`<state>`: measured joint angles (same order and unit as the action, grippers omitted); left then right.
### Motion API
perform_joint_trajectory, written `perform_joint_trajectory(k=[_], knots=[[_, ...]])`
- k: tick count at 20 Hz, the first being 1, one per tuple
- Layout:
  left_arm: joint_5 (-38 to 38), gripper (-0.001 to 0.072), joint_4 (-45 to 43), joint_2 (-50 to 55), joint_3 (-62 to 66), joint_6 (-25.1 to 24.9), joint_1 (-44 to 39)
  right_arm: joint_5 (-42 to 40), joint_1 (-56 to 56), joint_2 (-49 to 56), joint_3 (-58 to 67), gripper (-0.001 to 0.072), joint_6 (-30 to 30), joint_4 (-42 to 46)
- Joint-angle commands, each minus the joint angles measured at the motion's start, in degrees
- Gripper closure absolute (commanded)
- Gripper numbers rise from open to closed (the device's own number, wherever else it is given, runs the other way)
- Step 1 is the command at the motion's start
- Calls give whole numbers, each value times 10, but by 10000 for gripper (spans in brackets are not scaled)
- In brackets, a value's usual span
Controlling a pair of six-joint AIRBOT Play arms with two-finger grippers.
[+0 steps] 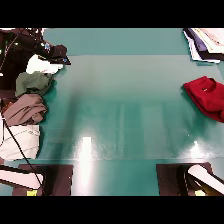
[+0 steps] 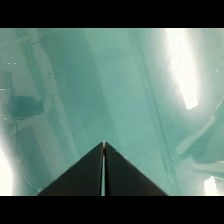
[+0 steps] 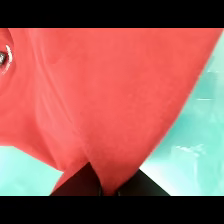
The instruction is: Fold the shirts.
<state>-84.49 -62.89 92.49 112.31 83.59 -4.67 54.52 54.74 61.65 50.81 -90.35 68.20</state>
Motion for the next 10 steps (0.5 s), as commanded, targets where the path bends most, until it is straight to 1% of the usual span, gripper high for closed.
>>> perform_joint_trajectory(k=[1, 2, 3, 4, 7, 9, 10], knots=[[0, 686, 2, 0, 0, -1, 0, -17, 3, -59, -54, 699, -92, 102], [0, 686, 2, 0, 0, -1, 0, -19, 3, -73, -65, 699, -126, 123], [0, 686, 2, 0, 0, -1, 0, -12, 8, -82, -75, 699, -140, 129], [0, 686, 2, 0, 0, -3, 0, 10, 11, -85, -81, 699, -139, 129], [0, 686, 2, 0, 0, -12, 0, 98, -7, -70, -82, 697, -95, 130], [0, 686, 2, 0, 0, -16, 0, 122, -27, -59, -80, 691, -91, 129], [0, 686, 2, 0, 0, -16, 0, 140, -40, -52, -73, 607, -89, 131]])
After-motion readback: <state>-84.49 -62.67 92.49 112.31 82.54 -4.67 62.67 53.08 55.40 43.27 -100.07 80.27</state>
